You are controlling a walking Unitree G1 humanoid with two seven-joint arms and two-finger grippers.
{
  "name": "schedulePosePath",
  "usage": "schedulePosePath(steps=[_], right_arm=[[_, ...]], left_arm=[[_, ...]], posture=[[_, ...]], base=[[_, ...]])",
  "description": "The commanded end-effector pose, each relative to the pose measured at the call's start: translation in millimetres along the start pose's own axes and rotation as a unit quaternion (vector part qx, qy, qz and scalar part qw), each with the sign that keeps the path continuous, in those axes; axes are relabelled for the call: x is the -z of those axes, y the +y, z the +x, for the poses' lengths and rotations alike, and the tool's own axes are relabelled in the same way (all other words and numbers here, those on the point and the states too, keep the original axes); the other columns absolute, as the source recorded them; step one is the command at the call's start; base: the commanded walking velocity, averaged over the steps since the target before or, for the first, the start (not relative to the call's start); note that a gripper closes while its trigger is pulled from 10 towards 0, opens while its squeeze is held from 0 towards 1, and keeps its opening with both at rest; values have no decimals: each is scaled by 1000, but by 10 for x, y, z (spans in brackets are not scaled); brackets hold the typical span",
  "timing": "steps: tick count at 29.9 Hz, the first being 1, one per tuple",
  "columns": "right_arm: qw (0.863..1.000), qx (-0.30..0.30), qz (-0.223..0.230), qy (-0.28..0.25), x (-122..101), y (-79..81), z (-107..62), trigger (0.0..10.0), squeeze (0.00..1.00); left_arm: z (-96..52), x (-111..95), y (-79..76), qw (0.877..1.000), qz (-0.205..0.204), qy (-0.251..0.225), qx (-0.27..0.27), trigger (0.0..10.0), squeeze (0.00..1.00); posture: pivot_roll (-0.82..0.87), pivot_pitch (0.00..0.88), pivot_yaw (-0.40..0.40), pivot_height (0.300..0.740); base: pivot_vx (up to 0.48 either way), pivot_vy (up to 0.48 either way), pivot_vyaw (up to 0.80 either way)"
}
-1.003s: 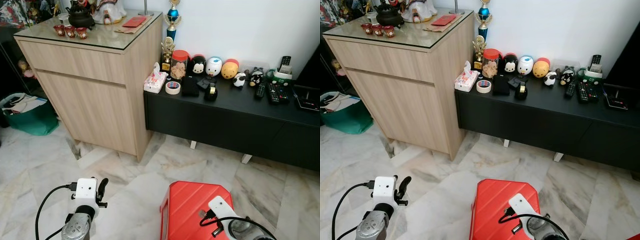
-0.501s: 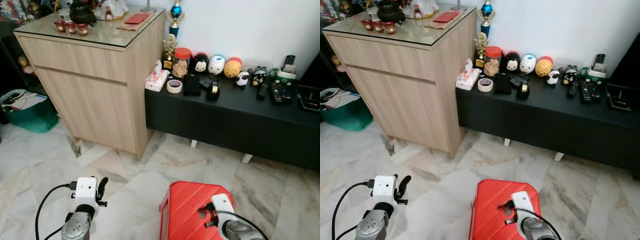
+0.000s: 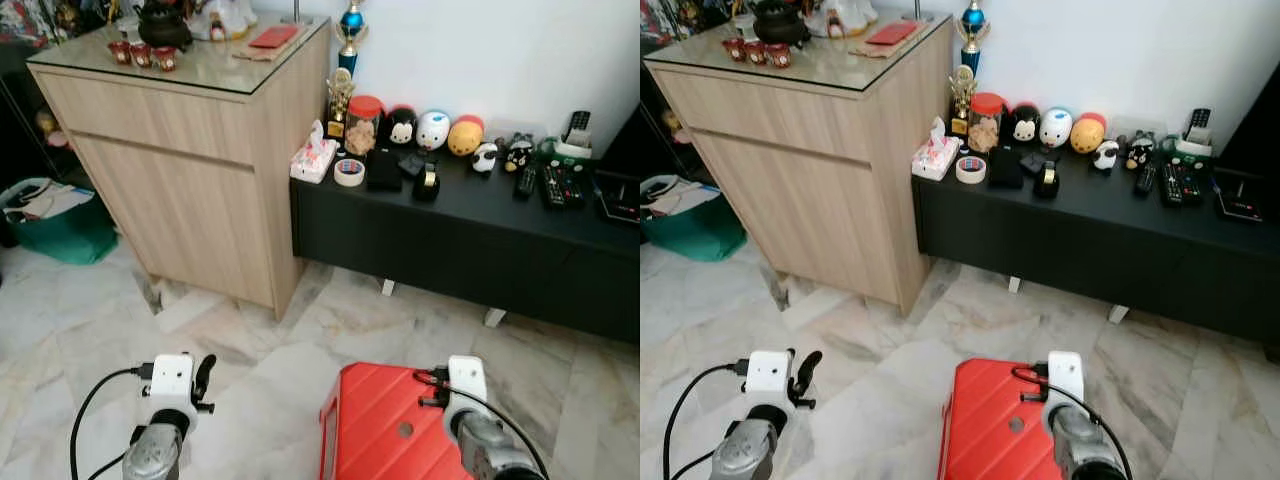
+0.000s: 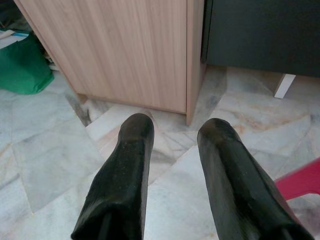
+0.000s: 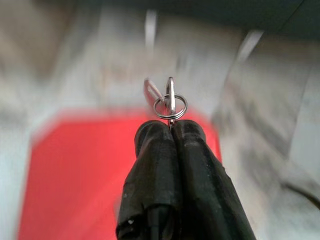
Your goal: Hang keys on a hook
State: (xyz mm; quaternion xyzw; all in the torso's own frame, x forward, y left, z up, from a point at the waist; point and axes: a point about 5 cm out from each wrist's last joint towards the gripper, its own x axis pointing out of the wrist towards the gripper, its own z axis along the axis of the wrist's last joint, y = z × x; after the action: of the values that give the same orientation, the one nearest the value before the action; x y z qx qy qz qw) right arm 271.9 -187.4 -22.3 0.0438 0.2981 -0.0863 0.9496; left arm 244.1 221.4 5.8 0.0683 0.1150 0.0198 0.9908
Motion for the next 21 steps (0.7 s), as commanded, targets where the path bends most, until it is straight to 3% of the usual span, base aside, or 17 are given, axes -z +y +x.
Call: schedulePosePath(steps=[1, 7, 13, 21], right_arm=[[998, 12, 23, -56, -100, -3, -17, 10000, 0], [984, 57, 52, -164, -198, 4, -140, 10000, 0], [979, 66, 89, -169, -149, 63, -178, 10000, 0], [984, 30, 86, -156, -106, 197, -170, 10000, 0]], left_arm=[[-12, 6, 16, 1000, 7, 1, 0, 10000, 0], [-12, -1, 15, 1000, 6, -3, -1, 10000, 0], [-13, -1, 14, 1000, 6, -4, -1, 10000, 0], [-4, -17, 12, 1000, 6, -8, -1, 10000, 0]], posture=[[65, 0, -39, 740], [66, 0, -40, 740], [65, 0, -39, 740], [70, 0, -41, 740]], base=[[0, 0, 0], [0, 0, 0], [0, 0, 0], [0, 0, 0]])
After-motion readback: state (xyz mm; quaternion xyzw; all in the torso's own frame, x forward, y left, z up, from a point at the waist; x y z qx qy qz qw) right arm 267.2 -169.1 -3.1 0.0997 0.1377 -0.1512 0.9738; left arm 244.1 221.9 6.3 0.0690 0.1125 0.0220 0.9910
